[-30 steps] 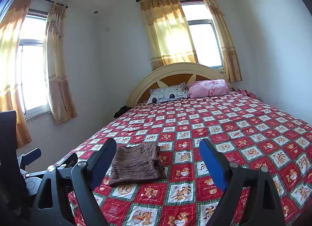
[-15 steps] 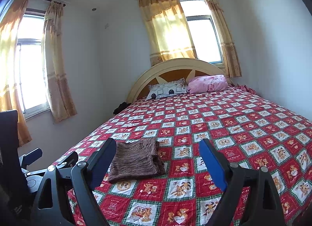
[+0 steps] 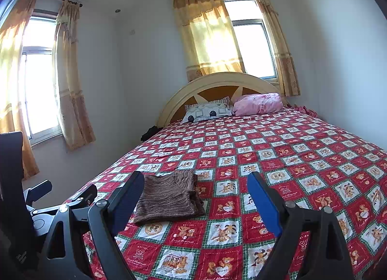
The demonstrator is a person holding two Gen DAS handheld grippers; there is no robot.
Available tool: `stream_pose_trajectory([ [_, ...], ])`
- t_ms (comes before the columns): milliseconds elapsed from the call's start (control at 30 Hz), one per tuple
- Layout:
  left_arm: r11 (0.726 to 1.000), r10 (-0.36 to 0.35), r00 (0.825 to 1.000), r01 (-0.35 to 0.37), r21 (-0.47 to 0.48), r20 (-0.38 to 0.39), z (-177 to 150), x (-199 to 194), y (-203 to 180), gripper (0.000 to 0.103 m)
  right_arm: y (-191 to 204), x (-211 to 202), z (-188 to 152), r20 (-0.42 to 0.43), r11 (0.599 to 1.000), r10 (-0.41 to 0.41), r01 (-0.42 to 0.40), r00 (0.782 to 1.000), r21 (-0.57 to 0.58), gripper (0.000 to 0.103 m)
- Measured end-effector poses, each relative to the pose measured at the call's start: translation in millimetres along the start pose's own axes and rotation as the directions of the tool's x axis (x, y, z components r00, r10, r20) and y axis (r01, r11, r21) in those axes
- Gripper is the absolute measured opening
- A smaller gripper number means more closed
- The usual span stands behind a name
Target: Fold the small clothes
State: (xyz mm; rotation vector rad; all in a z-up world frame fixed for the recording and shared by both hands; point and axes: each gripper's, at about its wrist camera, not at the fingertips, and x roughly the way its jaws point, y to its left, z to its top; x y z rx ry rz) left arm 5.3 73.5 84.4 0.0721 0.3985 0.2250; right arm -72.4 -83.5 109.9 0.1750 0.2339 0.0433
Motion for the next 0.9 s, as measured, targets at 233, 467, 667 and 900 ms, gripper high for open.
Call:
stream_pose_trajectory([
  [233,1.0,0.001,1.0,-0.001,0.0,0.001,-0.4,-1.1,-0.3,0.103,-0.4,0.1,0.0,-0.001,1.0,0.001,-0.001,1.0,-0.002,0.087],
  [467,1.0,0.002,1.0,-0.002,0.002,-0.012,-1.1,1.6,-0.6,0.103,-1.7,-0.8,-1.8,-0.005,1.0,-0.002,0.002,1.0,0.0,0.087],
  [667,0.999,-0.03,0.999,0.029,-0.016,-0.044,-4.2,7.1,-0.3,0.103,-1.4,-0.1,-4.3,-0.015,1.0,-0.002,0.002,1.0,-0.005,0.087],
  [900,1.0,-0.019,0.999,0.019,-0.006,-0.04,-3.8,10.4,2.2,0.103,-4.2,1.0,-3.9,-0.012,1.0,-0.014,0.014,1.0,0.005,0.087],
])
